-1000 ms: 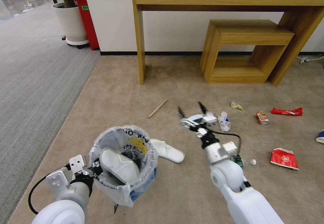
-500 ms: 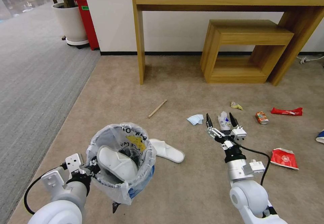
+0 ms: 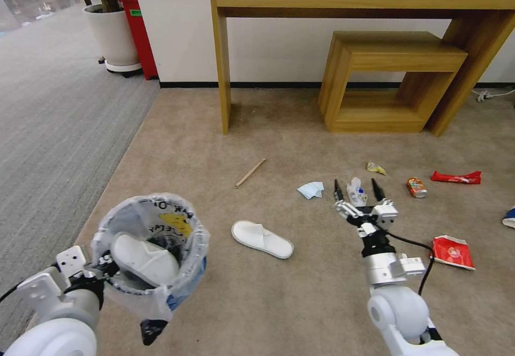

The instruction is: Pick up the trash bin and place the garbage on the floor into it.

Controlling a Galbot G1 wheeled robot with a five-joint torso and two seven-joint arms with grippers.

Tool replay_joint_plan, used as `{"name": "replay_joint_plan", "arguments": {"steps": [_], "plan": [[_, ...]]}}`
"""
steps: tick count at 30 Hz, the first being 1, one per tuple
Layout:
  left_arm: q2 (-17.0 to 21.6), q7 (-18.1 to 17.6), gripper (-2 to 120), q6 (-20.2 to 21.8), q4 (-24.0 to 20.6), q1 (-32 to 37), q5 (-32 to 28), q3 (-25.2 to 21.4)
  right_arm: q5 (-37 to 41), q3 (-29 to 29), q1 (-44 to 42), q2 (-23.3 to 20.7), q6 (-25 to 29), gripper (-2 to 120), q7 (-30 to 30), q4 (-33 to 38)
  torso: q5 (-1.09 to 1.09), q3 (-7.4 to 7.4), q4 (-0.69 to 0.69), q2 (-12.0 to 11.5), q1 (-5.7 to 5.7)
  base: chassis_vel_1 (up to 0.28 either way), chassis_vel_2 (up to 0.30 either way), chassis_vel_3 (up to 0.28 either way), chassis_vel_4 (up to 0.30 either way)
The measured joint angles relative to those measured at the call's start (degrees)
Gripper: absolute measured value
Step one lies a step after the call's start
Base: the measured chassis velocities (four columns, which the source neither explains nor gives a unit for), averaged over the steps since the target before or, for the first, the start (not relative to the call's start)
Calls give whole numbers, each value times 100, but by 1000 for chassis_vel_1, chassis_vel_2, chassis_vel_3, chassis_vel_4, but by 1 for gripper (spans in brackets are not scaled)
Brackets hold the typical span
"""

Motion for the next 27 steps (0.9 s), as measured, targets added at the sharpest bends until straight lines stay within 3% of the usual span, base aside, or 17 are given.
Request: {"name": "replay_joint_plan", "arguments": {"steps": [6,27], "plan": [[98,48,0,1,203,-64,-377,-556,261,505,-59,-93,94,100,18,-69,1,0,-1,0,0,0,0,0,0],[77,63,0,1,230,-103,-391,-448,276,418,-70,-48,254,100,-66,-187,0,-1,-1,0,-1,-17,18,18,-17]]}}
